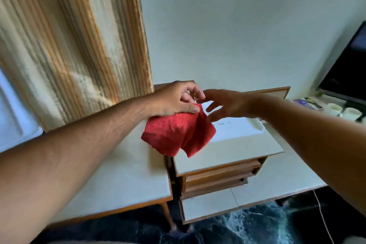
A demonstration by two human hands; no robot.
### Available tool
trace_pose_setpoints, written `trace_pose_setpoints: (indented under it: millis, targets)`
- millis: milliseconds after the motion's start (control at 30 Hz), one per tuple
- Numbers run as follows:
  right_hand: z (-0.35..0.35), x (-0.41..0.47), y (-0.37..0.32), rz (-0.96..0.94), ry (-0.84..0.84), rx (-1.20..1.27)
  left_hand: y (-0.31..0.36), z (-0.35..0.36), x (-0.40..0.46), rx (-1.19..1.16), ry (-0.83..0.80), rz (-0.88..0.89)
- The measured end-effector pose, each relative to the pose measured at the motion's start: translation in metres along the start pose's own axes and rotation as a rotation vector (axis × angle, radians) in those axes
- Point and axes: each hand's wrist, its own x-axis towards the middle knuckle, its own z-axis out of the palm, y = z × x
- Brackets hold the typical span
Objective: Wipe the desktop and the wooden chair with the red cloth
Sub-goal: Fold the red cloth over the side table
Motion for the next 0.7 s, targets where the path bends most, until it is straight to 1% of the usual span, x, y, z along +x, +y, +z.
trace_pose_setpoints:
  millis: [33,100,167,233,333,400,500,567,633,700]
  targets:
    - [-0.005,0.002,0.005,-0.017,-0.01,-0.003,0.0,-0.002,0.013,-0.01,-0.003,0.019]
    - [-0.018,0.006,0.016,-0.02,0.027,0.03,-0.001,-0.007,0.037,-0.009,0.016,0.05]
    - [-0.036,0.01,0.021,-0.015,0.076,0.009,-0.004,-0.011,0.056,0.053,0.061,0.053]
    - [-0.058,0.016,0.03,-0.001,0.095,-0.087,-0.011,-0.013,0.075,0.121,0.097,0.039]
    - [-0.09,0.029,0.046,0.017,0.063,-0.283,-0.022,-0.013,0.103,0.271,0.099,0.053]
    - [-0.113,0.042,0.058,0.01,0.04,-0.403,-0.027,-0.012,0.123,0.418,0.053,0.04]
    - [-0.149,0.062,0.082,-0.021,0.053,-0.537,-0.044,-0.011,0.152,0.6,-0.088,-0.008]
    - [-0.175,0.075,0.101,-0.04,0.067,-0.635,-0.058,-0.015,0.174,0.646,-0.15,-0.12]
    - [-0.195,0.087,0.118,-0.058,0.105,-0.645,-0.068,-0.023,0.191,0.707,-0.096,-0.233]
    - [-0.214,0.099,0.131,-0.098,0.17,-0.662,-0.072,-0.028,0.209,0.801,0.055,-0.256]
